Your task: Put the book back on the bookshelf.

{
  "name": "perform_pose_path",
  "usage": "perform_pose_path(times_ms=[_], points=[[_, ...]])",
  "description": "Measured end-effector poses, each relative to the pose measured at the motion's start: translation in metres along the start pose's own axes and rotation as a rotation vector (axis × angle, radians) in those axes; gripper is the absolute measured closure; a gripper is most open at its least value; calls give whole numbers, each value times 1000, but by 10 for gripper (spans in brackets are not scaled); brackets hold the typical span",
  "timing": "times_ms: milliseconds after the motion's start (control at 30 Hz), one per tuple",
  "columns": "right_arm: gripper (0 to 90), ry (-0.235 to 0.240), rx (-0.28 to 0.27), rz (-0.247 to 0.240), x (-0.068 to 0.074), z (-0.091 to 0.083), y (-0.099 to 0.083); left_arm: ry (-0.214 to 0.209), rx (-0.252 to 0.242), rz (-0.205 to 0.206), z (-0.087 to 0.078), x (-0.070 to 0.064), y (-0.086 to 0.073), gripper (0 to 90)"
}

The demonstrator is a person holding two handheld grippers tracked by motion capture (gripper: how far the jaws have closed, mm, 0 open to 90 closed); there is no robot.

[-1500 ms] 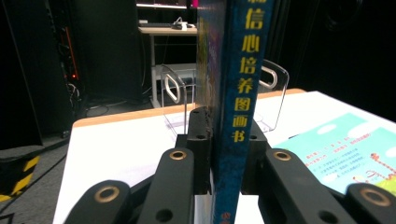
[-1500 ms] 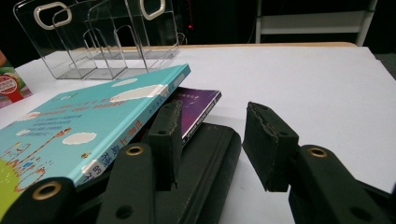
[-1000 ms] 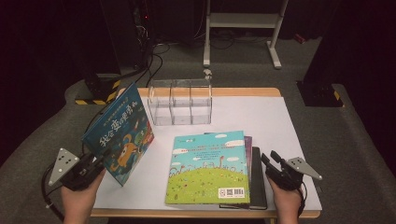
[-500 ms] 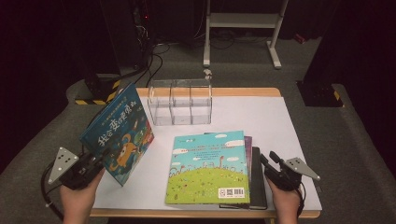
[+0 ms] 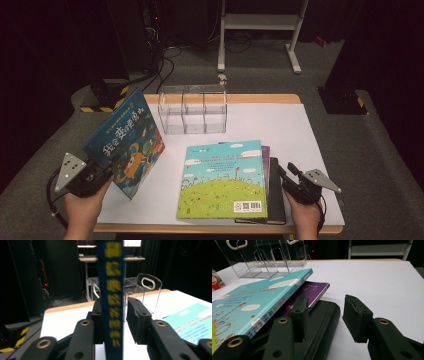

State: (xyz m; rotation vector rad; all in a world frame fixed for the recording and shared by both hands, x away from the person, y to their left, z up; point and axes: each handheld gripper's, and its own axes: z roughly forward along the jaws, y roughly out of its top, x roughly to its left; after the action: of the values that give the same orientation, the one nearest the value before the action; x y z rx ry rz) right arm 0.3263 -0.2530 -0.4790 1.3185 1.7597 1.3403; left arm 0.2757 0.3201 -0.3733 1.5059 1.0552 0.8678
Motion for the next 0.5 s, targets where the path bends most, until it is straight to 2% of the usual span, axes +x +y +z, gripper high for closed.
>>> perform_pose_path(times_ms=[133, 200, 333, 500], points=[[548, 0, 0, -1, 0, -1, 0, 4, 16, 21, 5, -1, 4, 729], [548, 0, -1, 2, 0, -1, 0, -4, 11, 13, 7, 0, 6, 734], [548, 1, 4, 0, 0, 0, -1, -50, 11, -13, 10, 4, 9, 739], [548, 5, 8, 0, 1, 1, -1, -42, 10, -28, 12, 3, 13, 708]])
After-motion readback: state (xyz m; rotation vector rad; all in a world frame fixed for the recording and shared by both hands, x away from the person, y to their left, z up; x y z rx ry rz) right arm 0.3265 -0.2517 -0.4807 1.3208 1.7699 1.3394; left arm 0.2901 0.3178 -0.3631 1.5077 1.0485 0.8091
